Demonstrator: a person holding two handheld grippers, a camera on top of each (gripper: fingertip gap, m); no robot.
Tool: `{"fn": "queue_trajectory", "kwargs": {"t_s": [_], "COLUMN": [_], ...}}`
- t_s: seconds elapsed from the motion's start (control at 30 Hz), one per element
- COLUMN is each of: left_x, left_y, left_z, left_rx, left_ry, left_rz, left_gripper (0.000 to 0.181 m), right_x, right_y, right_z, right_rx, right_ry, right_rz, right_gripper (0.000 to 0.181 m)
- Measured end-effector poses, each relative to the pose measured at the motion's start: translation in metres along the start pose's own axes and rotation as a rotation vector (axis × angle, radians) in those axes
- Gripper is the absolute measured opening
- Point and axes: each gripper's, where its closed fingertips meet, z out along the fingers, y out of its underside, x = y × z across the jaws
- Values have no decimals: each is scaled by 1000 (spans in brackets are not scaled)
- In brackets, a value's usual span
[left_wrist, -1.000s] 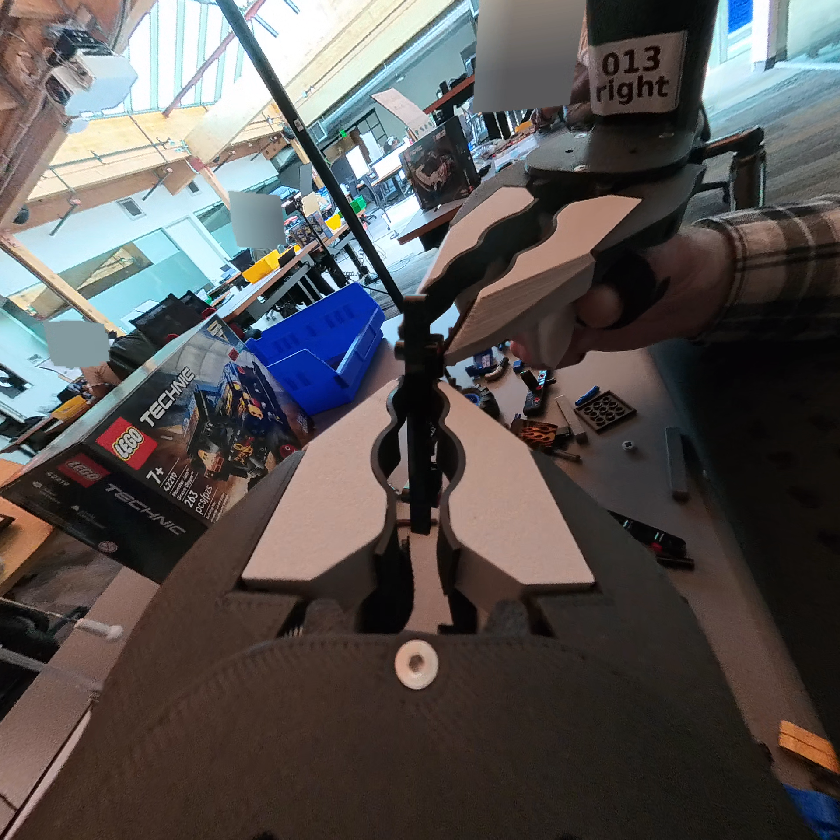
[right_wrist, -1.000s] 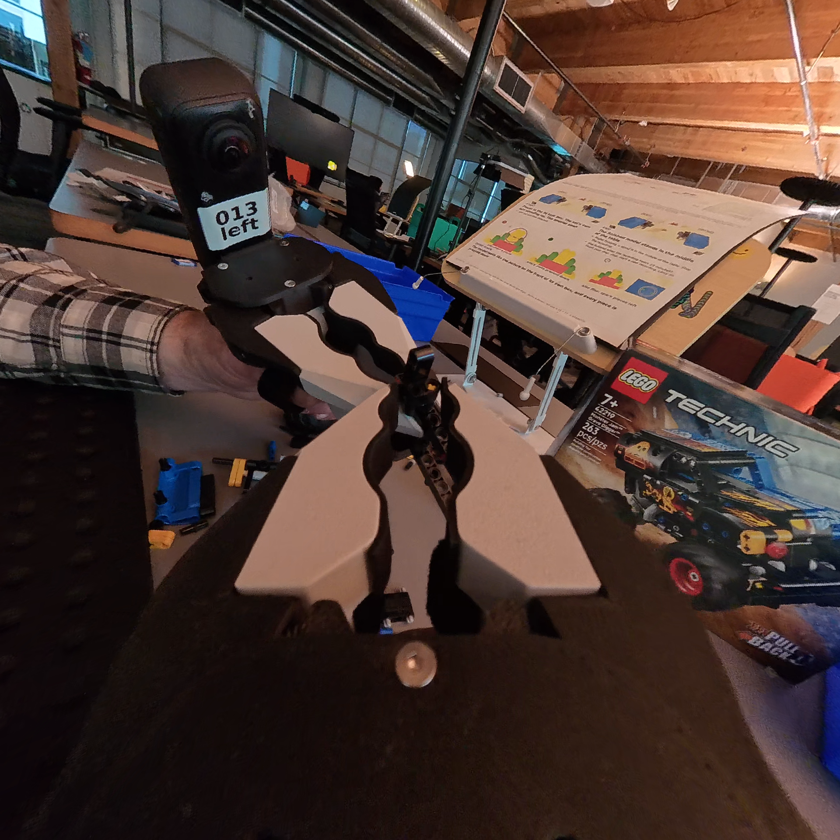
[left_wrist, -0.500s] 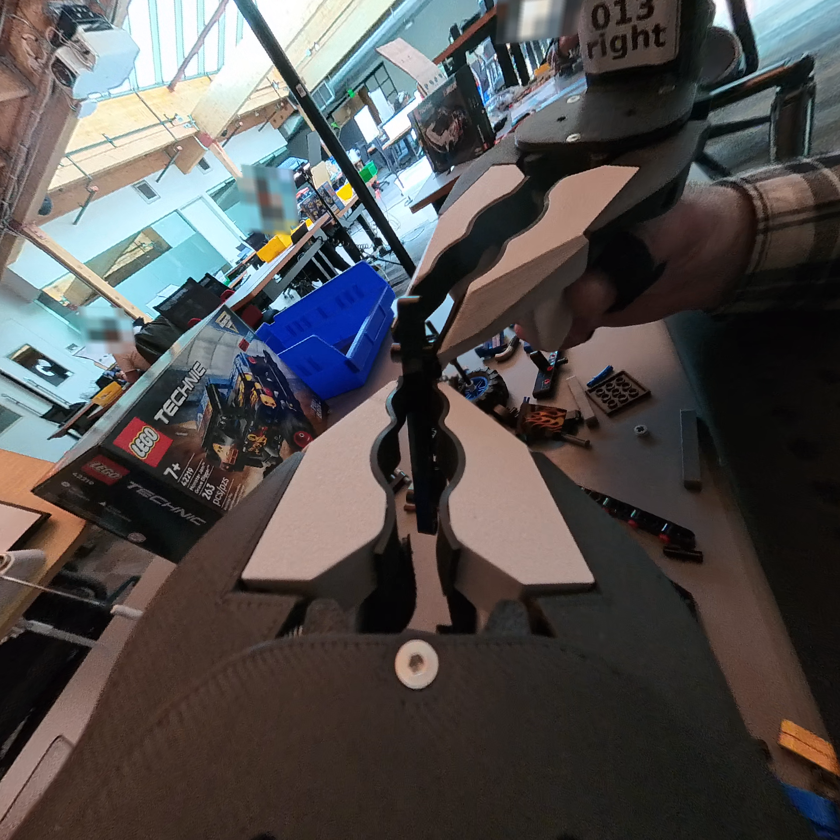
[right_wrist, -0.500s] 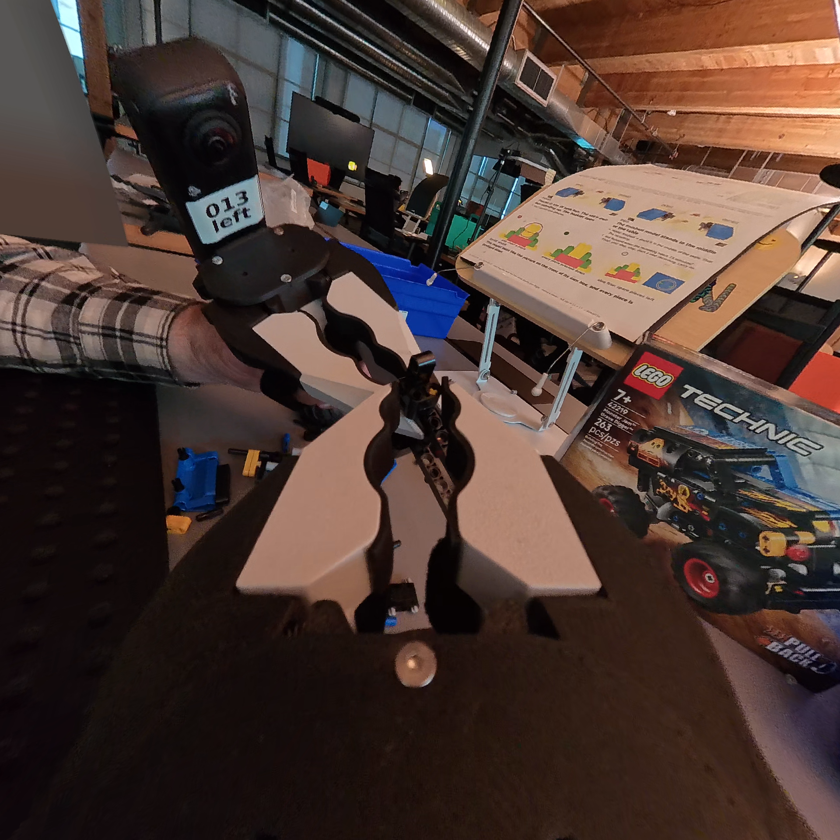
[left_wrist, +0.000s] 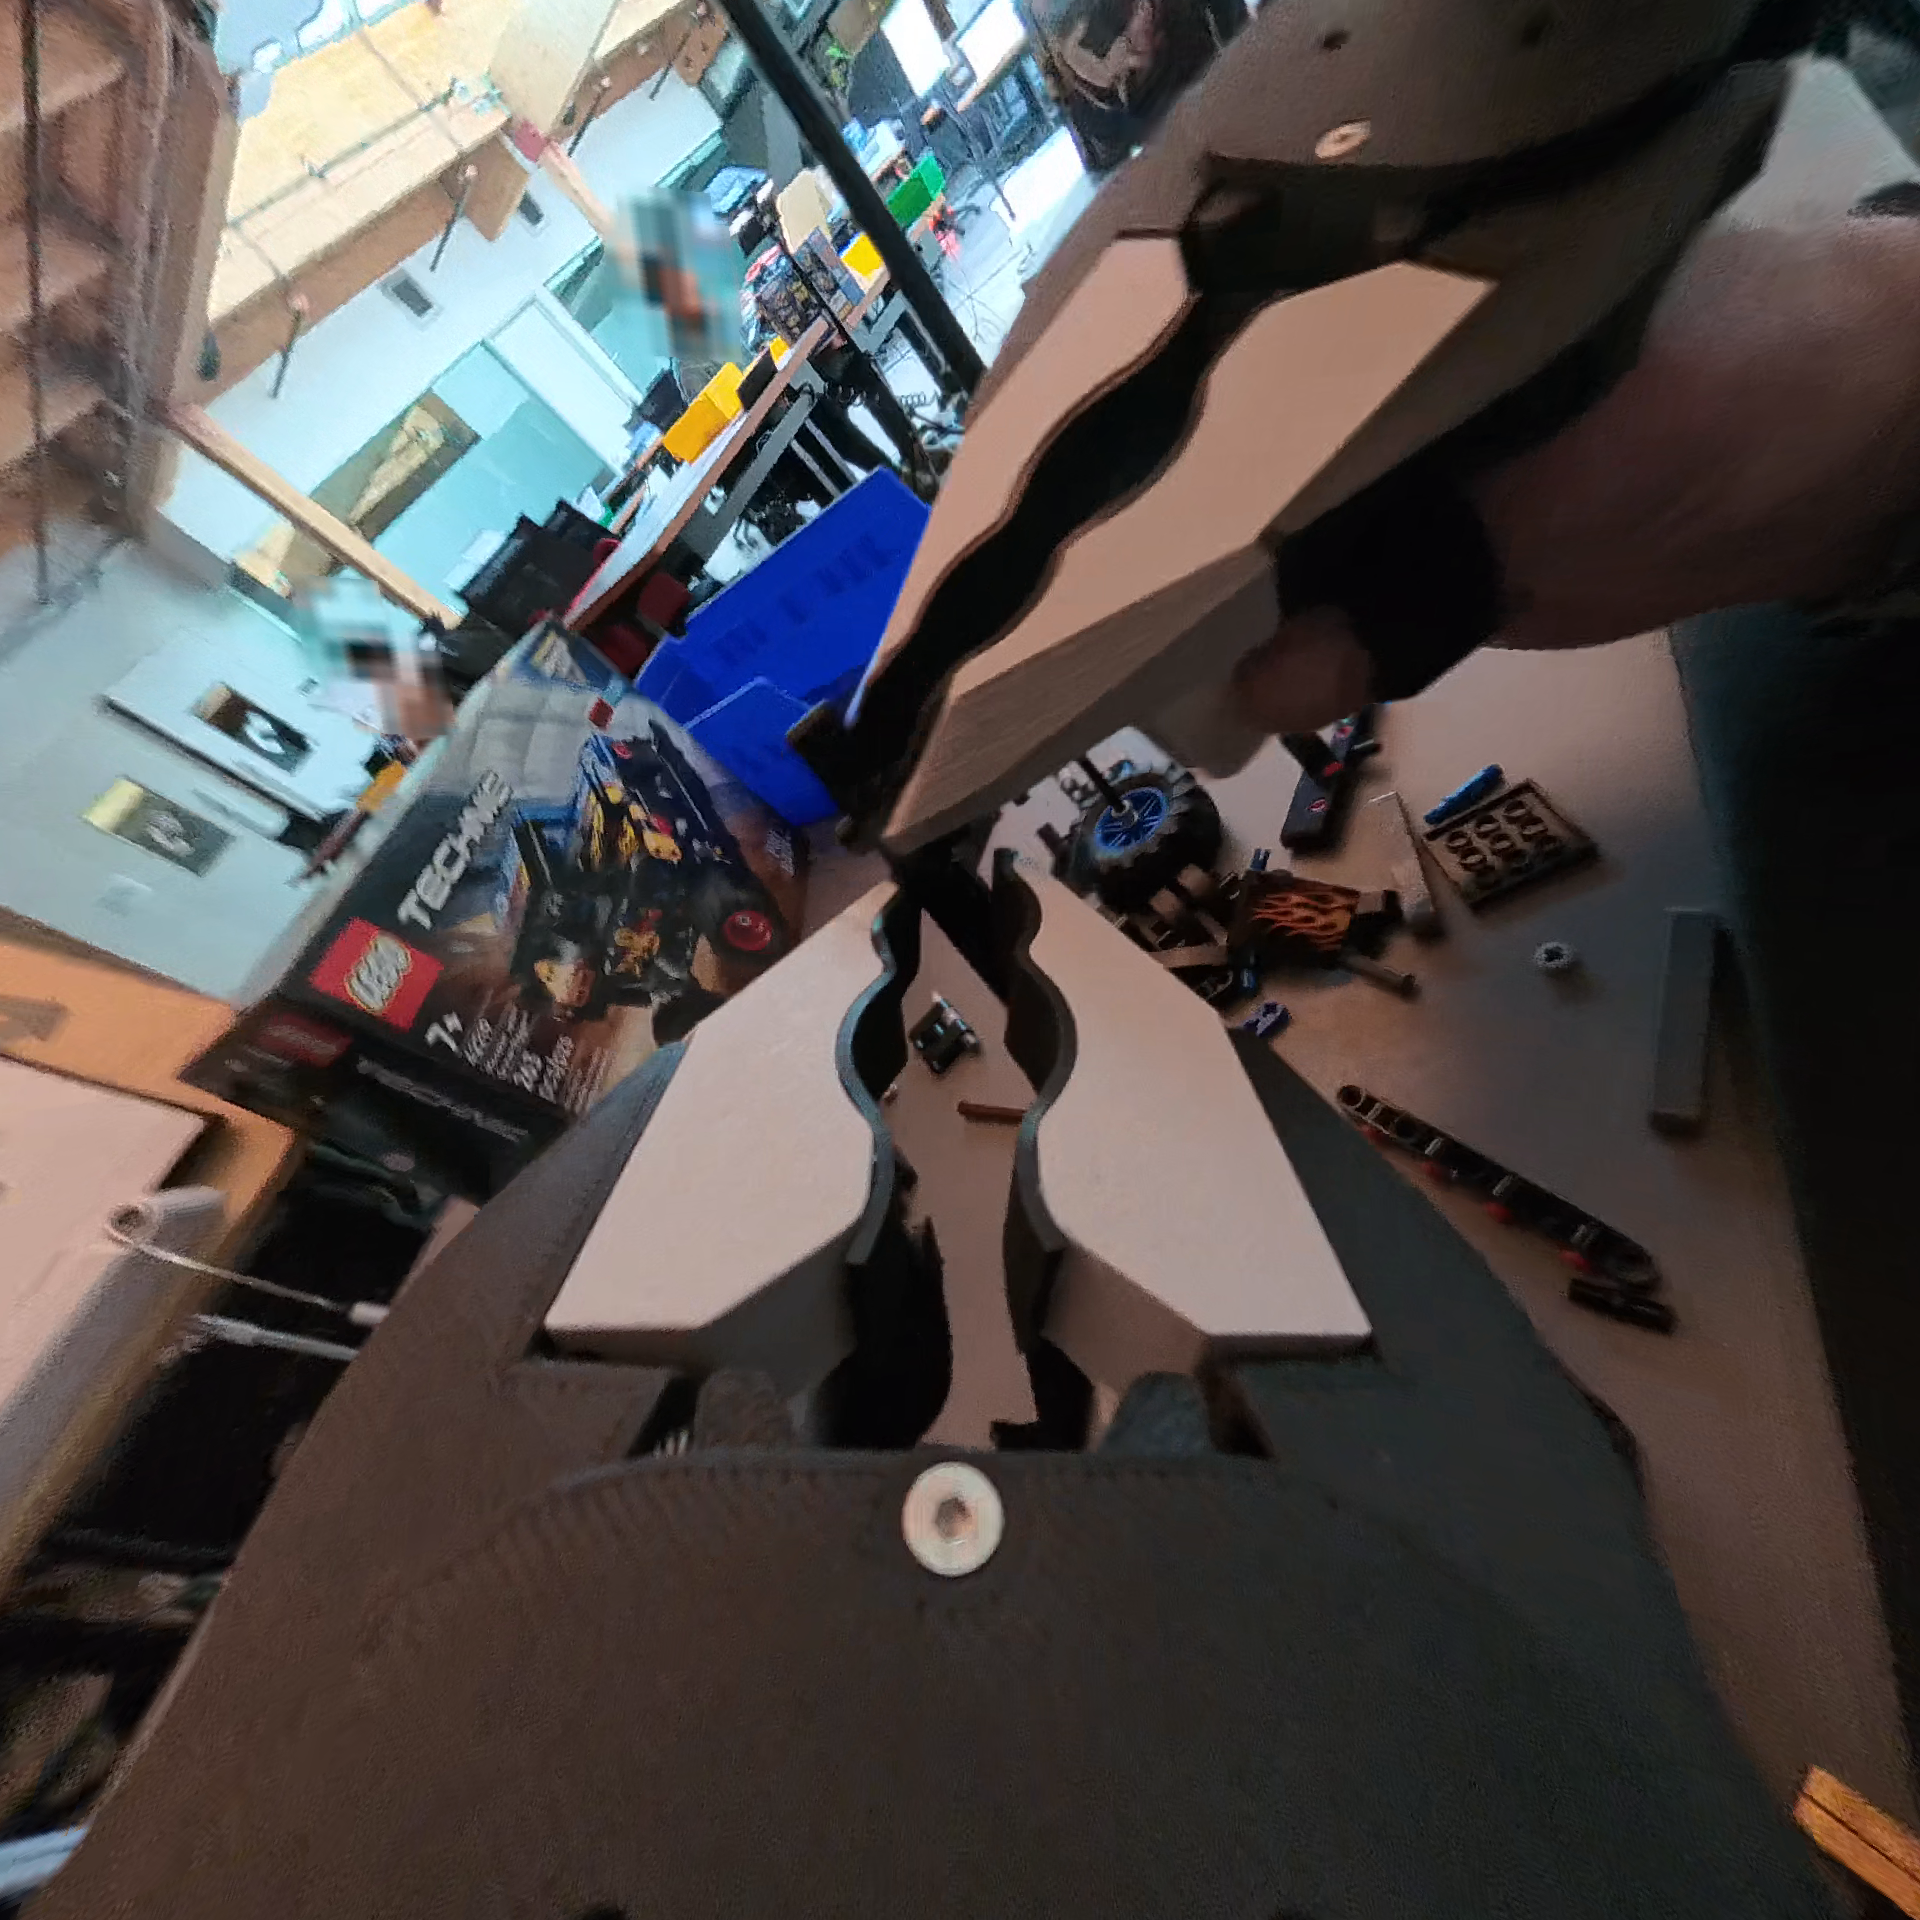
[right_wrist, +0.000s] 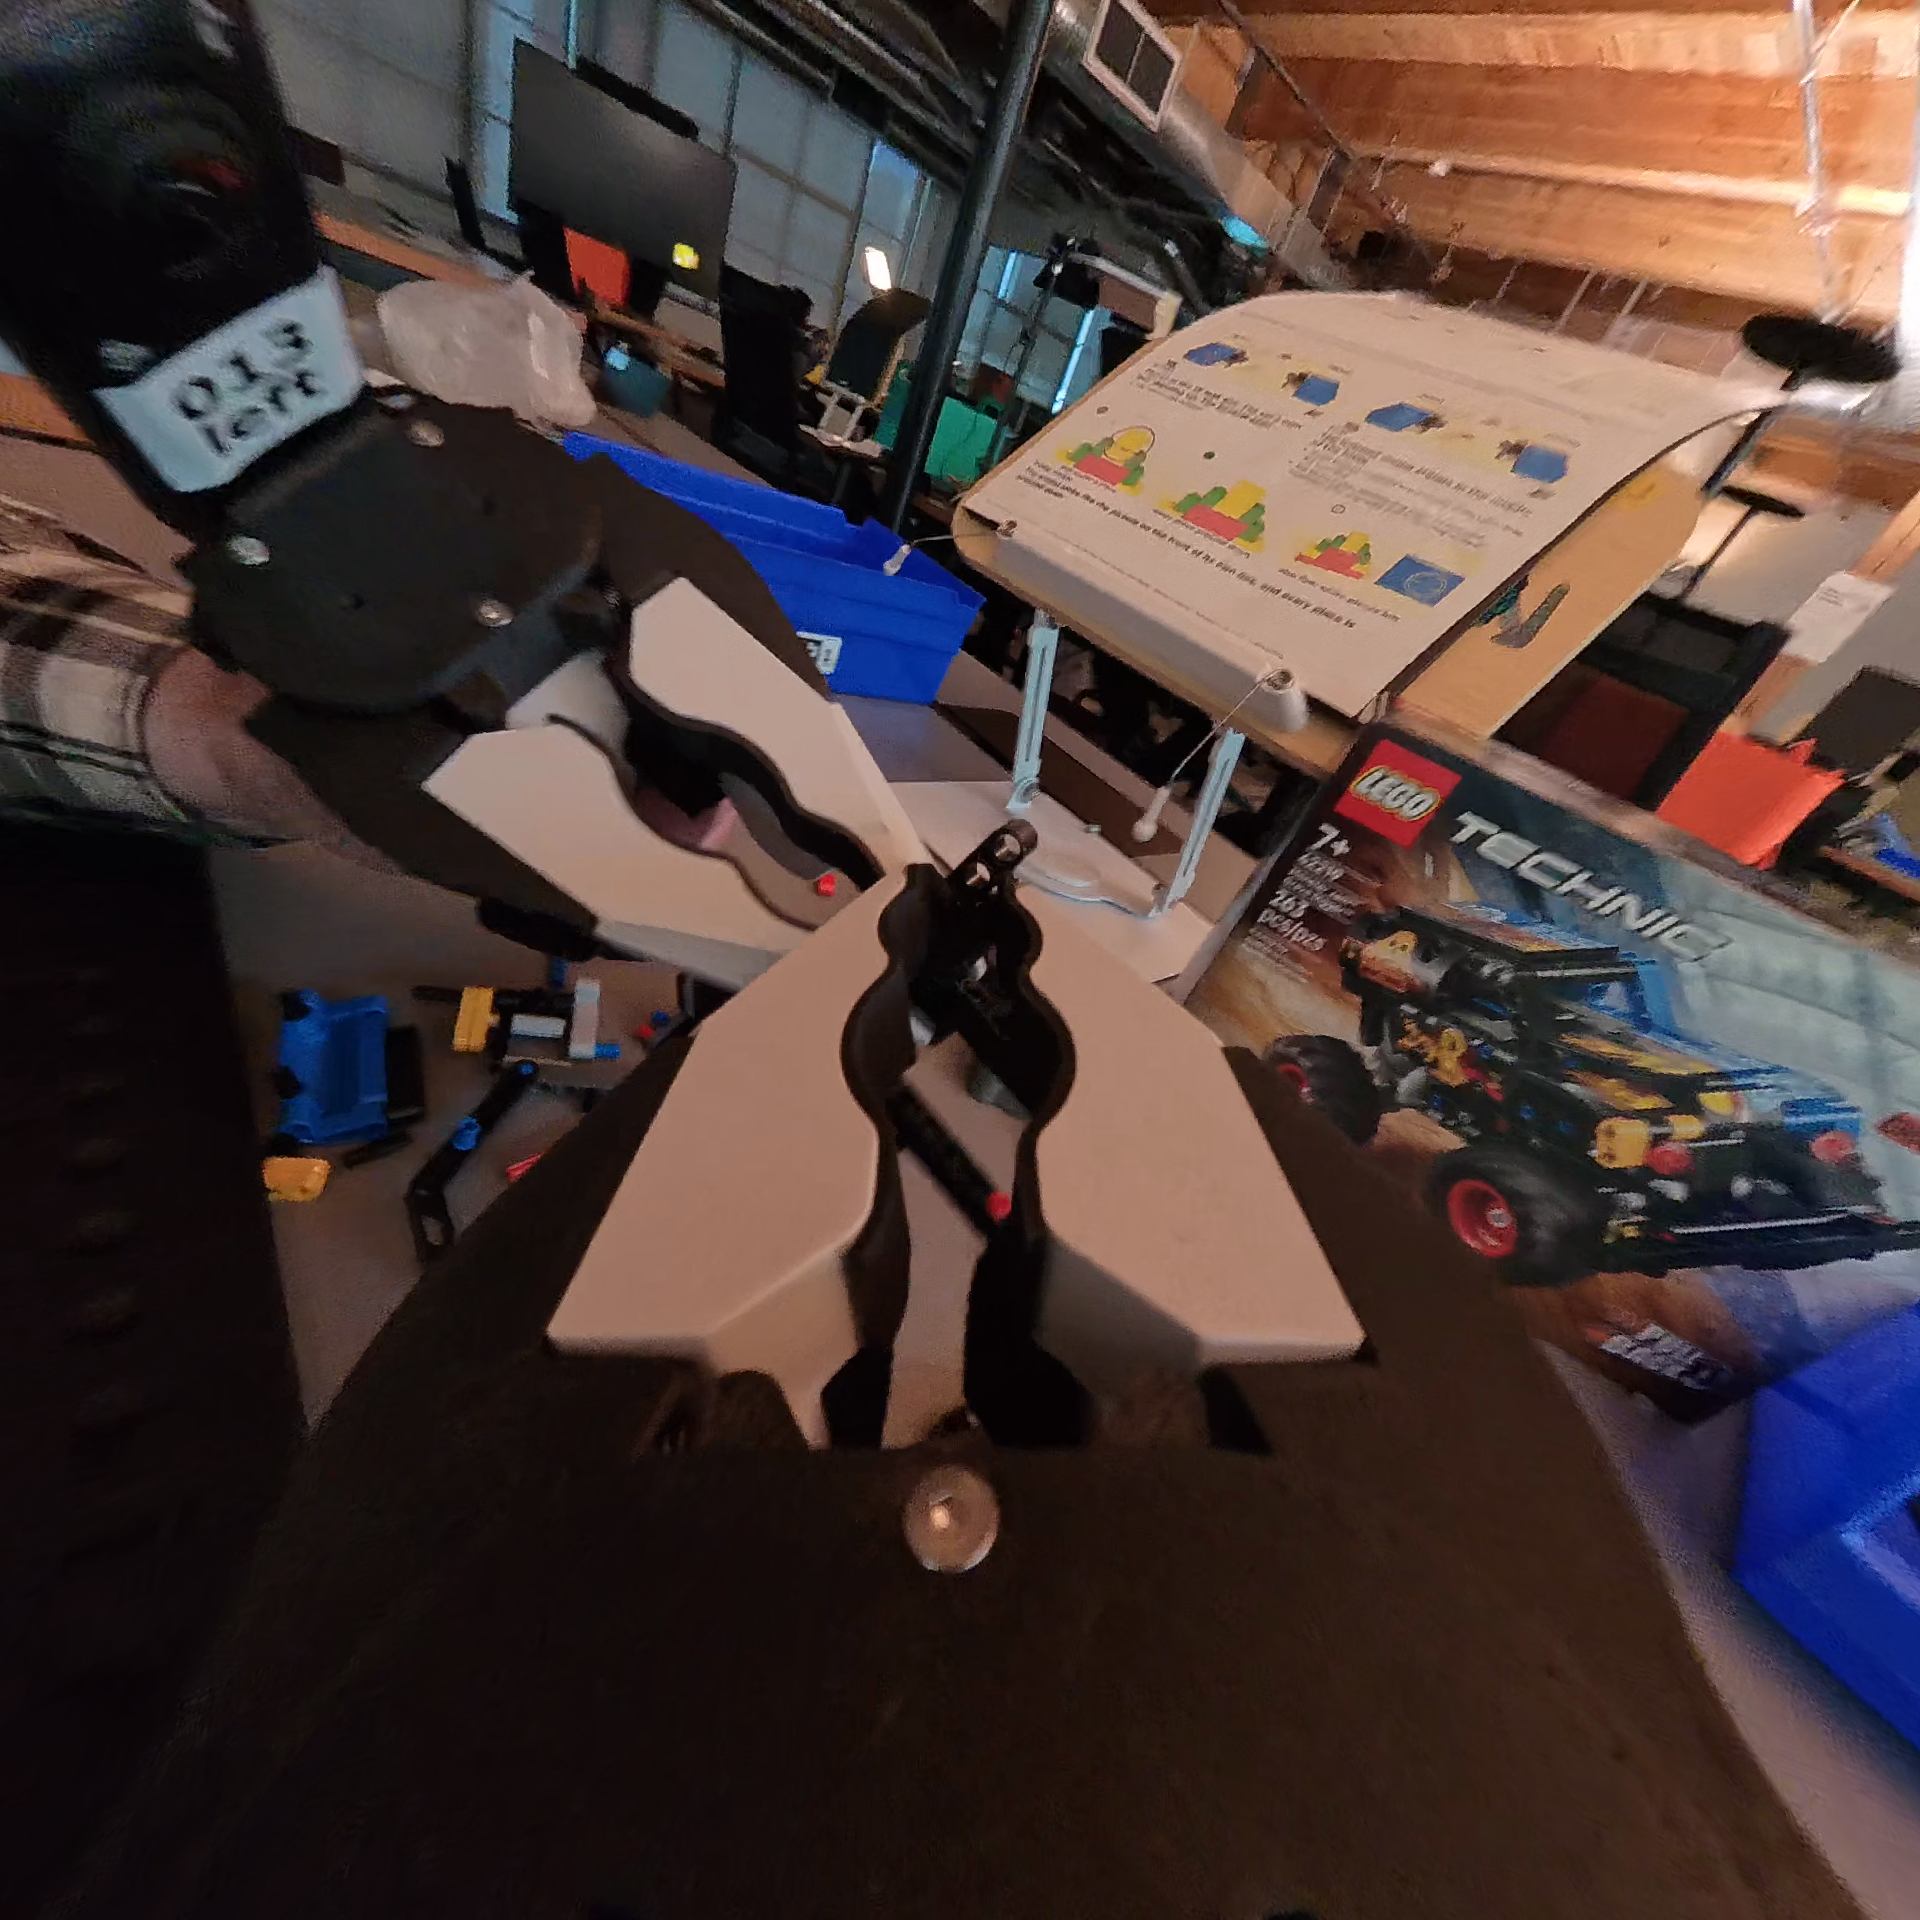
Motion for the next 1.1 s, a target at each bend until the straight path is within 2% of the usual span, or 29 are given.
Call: {"fn": "queue_trajectory", "kwargs": {"t_s": [0.03, 0.17, 0.27, 0.67, 0.77, 0.83, 1.1], "left_x": [-3, -8, -4, 1, 1, 2, -2], "left_y": [6, 11, 11, 9, 13, 11, 13], "left_z": [1, -3, -2, -3, -3, -4, -2], "left_rx": [-17, 3, 27, 28, -10, -7, -91], "left_ry": [10, 57, 112, 151, 112, 116, -18], "left_rz": [-23, -163, -223, -235, -132, -134, 99], "left_gripper": [11, 7, 7, 7, 7, 7, 6], "right_x": [0, -3, -2, -7, -9, -9, -6], "right_y": [3, 2, 2, 7, 11, 11, 13], "right_z": [1, -2, -2, -3, -3, -4, -3], "right_rx": [-6, 34, 35, 6, -17, -18, -44], "right_ry": [-23, -114, -113, -146, -149, -152, -106], "right_rz": [38, 160, 152, 110, 84, 83, 45], "right_gripper": [11, 15, 13, 10, 9, 9, 8]}}
